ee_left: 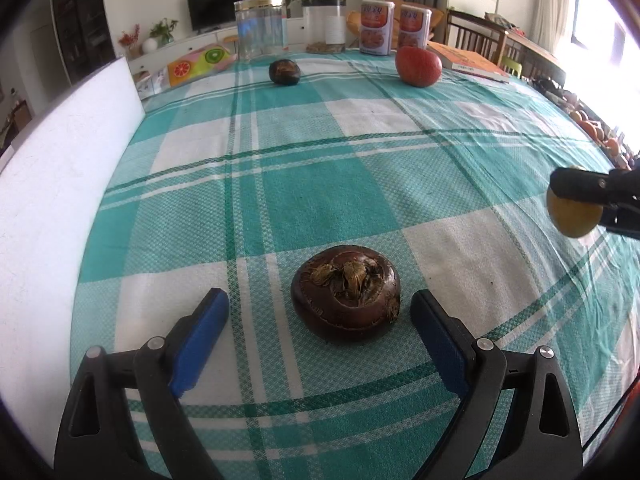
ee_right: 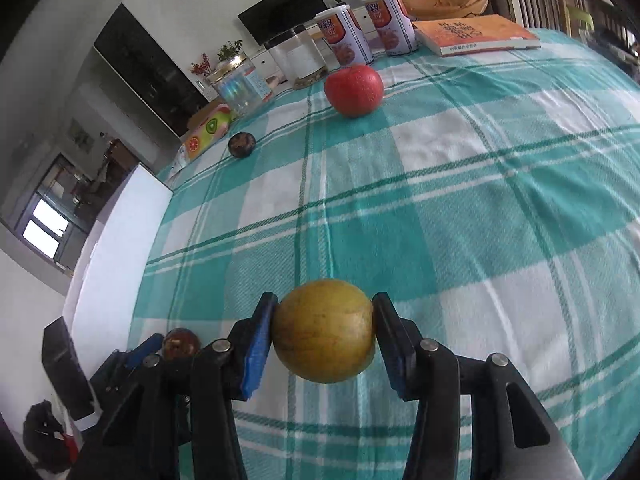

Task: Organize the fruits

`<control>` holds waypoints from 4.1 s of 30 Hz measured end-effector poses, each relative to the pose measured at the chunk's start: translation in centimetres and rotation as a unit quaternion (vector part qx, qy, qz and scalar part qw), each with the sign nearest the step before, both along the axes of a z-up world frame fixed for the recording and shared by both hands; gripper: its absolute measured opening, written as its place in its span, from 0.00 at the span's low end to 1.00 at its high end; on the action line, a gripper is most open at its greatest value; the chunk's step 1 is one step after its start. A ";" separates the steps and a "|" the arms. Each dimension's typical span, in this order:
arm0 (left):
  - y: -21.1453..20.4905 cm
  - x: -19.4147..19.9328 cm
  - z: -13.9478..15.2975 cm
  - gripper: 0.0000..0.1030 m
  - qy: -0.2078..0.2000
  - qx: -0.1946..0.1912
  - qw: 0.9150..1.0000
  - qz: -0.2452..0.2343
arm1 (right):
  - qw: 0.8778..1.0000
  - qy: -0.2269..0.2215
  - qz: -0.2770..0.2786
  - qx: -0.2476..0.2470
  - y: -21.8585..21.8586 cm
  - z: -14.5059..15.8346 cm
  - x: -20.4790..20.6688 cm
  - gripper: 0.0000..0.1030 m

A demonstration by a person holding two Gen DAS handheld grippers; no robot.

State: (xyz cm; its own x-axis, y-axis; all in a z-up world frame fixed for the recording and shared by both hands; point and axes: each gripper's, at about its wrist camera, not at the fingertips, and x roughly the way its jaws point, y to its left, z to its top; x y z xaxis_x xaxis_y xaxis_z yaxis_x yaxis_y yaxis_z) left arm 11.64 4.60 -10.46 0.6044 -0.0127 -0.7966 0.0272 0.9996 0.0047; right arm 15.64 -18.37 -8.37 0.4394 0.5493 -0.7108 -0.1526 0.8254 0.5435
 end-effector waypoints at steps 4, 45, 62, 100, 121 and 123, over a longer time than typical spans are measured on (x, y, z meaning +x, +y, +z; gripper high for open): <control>0.0 0.0 0.0 0.91 0.000 0.000 1.000 0.000 | 0.999 0.010 -0.018 0.027 -1.4 -1.8 -2.1 0.47; 0.5 -0.1 0.1 0.91 -0.002 -0.021 1.000 -0.003 | 0.974 -0.106 -0.139 -0.147 -3.7 1.2 -6.7 0.80; 0.0 -0.1 -0.1 0.93 0.002 -0.002 1.000 -0.005 | 0.958 -0.075 -0.120 -0.250 -1.5 -0.9 -5.8 0.81; 27.5 -16.5 8.7 0.49 -0.001 -0.124 0.957 0.261 | 0.903 -0.131 0.407 -0.054 38.0 7.5 -15.8 0.48; 8.1 -10.2 11.9 0.81 -0.062 -0.143 0.988 -0.002 | 0.958 -0.138 0.050 -0.244 11.1 0.1 -4.6 0.81; 4.9 -8.8 10.7 0.81 -0.047 -0.144 0.988 -0.032 | 0.957 -0.129 0.014 -0.260 7.4 -0.4 -4.3 0.82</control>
State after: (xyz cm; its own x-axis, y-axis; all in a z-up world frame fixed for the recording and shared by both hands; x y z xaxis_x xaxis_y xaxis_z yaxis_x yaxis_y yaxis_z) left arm 2.86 9.55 0.22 0.6666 -0.2721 -0.6940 0.1038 0.9558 -0.2750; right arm 11.35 -11.01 -8.81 0.6277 0.1652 -0.7607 -0.2519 0.9677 0.0022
